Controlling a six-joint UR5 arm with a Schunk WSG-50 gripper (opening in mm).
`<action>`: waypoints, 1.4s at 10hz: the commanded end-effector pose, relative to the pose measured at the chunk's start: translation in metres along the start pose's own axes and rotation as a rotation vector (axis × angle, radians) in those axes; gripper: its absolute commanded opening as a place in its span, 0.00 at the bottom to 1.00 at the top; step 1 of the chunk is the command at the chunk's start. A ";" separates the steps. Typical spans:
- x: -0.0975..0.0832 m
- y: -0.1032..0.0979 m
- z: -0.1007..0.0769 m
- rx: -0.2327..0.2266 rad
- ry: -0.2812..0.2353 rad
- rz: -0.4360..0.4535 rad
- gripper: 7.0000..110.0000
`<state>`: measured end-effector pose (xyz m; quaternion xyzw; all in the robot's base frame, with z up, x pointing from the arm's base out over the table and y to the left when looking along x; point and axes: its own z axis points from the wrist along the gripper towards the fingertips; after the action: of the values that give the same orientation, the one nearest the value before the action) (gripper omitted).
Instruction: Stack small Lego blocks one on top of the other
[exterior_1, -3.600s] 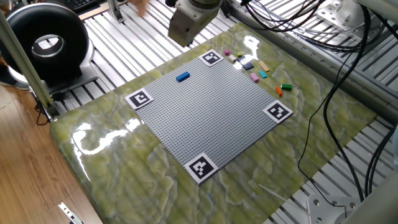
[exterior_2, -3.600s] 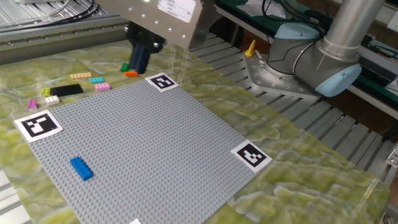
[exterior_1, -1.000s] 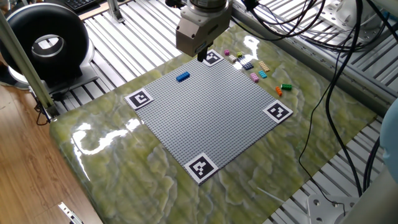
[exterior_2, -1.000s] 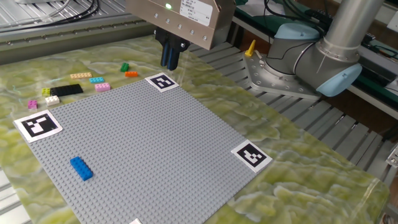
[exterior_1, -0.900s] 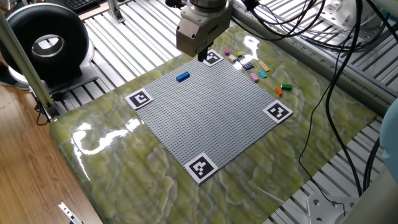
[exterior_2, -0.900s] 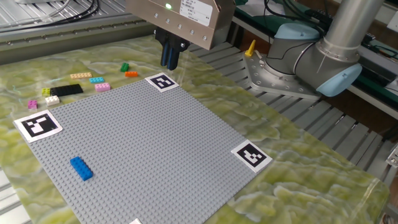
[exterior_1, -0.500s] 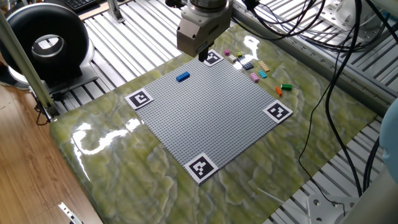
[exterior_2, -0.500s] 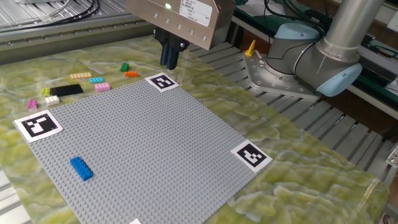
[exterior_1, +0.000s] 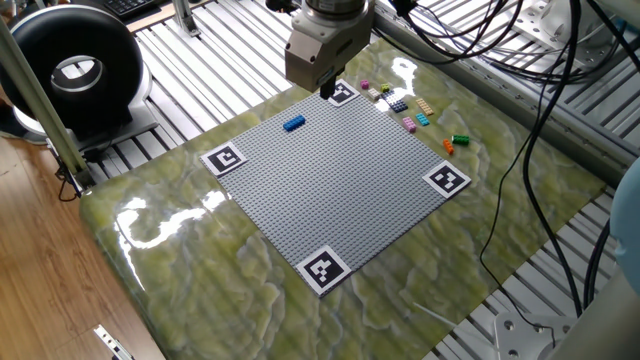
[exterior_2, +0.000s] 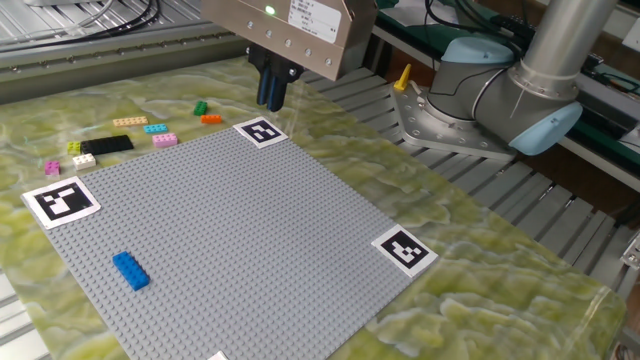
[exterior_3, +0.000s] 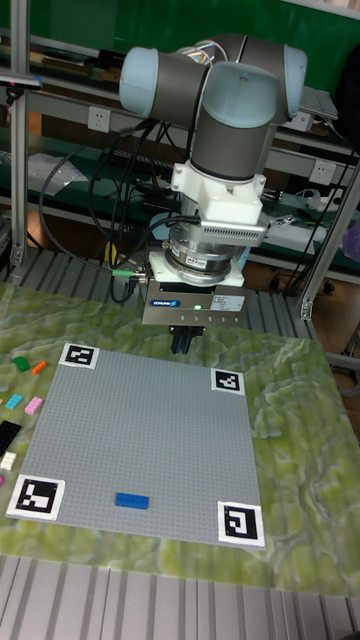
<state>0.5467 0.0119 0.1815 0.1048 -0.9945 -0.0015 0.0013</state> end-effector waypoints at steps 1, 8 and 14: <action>-0.001 0.002 -0.001 -0.008 -0.002 -0.001 0.00; -0.001 -0.002 0.000 0.006 -0.004 -0.002 0.00; -0.001 -0.004 0.000 0.015 -0.004 0.005 0.00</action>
<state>0.5478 0.0065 0.1807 0.1055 -0.9944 0.0106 0.0009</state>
